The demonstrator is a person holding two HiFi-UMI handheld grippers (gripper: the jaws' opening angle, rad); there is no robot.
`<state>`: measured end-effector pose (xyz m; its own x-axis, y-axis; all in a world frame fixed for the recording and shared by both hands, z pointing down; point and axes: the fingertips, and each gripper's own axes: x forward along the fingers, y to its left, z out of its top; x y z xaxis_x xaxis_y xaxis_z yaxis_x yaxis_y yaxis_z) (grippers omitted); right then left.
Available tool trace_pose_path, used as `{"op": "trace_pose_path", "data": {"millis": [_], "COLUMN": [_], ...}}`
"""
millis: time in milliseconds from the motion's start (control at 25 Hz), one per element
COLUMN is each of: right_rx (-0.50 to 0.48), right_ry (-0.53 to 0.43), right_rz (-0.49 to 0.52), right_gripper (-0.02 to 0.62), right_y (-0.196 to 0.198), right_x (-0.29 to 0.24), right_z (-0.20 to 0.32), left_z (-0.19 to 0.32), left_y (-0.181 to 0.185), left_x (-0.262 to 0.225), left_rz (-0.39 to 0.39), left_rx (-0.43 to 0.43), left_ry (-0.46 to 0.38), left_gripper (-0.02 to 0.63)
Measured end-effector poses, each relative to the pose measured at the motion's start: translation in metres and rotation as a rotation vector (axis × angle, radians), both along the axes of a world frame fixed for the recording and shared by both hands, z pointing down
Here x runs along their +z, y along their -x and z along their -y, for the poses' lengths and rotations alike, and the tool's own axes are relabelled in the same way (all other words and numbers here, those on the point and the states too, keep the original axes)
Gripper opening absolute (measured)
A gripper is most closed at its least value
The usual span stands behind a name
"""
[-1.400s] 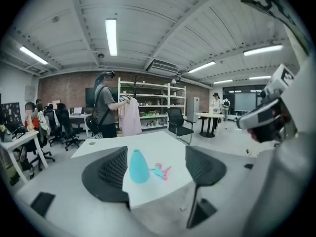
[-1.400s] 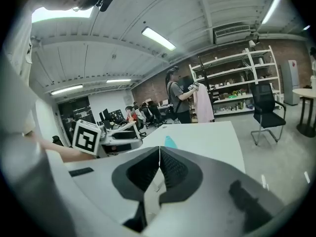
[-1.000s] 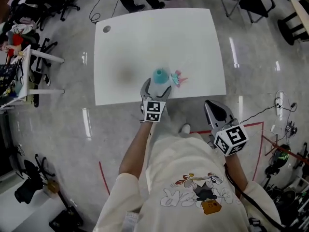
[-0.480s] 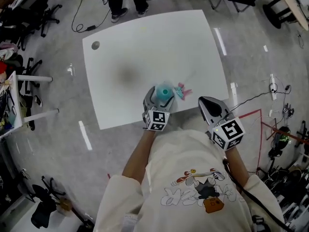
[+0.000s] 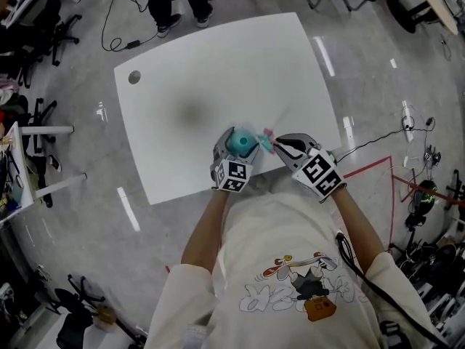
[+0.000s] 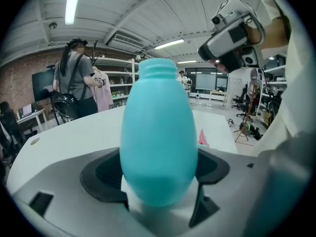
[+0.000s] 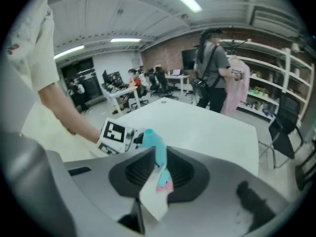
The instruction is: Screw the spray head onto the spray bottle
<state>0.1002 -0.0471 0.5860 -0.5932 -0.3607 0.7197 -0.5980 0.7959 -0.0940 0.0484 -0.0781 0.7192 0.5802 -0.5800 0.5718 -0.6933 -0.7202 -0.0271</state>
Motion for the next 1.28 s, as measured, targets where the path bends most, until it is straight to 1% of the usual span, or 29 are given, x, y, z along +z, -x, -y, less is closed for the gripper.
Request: {"op": "trace_pose_path", "data": {"millis": [40, 80, 160, 240, 320, 400, 480, 640, 760, 920, 1080, 1120, 1280], "right_rx": [-0.079, -0.160, -0.329, -0.521, -0.710, -0.869, -1.004, -1.234, -1.341, -1.411, -1.452, -1.459, -1.467], "right_ry": [0.015, 0.009, -0.068, -0.156, -0.189, -0.180, -0.161, -0.078, -0.053, -0.038, 0.002, 0.009, 0.038], "right_rz": [-0.051, -0.113, -0.250, -0.374, -0.471, -0.541, -0.599, -0.728, -0.781, -0.819, -0.847, -0.852, -0.862], "right_gripper": [0.121, 0.199, 0.199, 0.199, 0.199, 0.198, 0.198, 0.198, 0.197, 0.191, 0.163, 0.143, 0.137], "right_y": [0.000, -0.002, -0.005, -0.006, -0.007, -0.010, -0.013, -0.032, -0.031, -0.014, -0.009, -0.008, -0.005], "right_x": [0.011, 0.021, 0.039, 0.059, 0.080, 0.101, 0.118, 0.147, 0.159, 0.168, 0.175, 0.175, 0.176], "right_z": [-0.003, -0.005, -0.002, 0.003, 0.005, 0.006, 0.007, 0.002, 0.002, 0.009, 0.007, 0.007, 0.007], "left_z": [0.000, 0.000, -0.001, -0.003, -0.005, -0.006, -0.007, -0.012, -0.015, -0.011, -0.011, -0.010, -0.005], "left_y": [-0.001, -0.003, -0.005, -0.006, -0.005, -0.005, -0.006, -0.012, -0.005, 0.008, 0.008, 0.009, 0.016], "left_x": [0.001, 0.001, 0.001, -0.002, -0.007, -0.013, -0.020, -0.032, -0.034, -0.033, -0.036, -0.037, -0.037], "left_rz": [0.008, 0.014, 0.017, 0.021, 0.033, 0.048, 0.053, 0.055, 0.079, 0.088, 0.090, 0.090, 0.089], "left_rx": [0.004, 0.008, 0.013, 0.025, 0.039, 0.045, 0.042, 0.064, 0.081, 0.090, 0.093, 0.093, 0.089], "left_ry": [0.008, 0.015, 0.029, 0.036, 0.031, 0.023, 0.020, 0.024, 0.030, 0.038, 0.038, 0.037, 0.040], "left_gripper": [0.410, 0.408, 0.407, 0.407, 0.407, 0.407, 0.407, 0.407, 0.407, 0.407, 0.407, 0.407, 0.407]}}
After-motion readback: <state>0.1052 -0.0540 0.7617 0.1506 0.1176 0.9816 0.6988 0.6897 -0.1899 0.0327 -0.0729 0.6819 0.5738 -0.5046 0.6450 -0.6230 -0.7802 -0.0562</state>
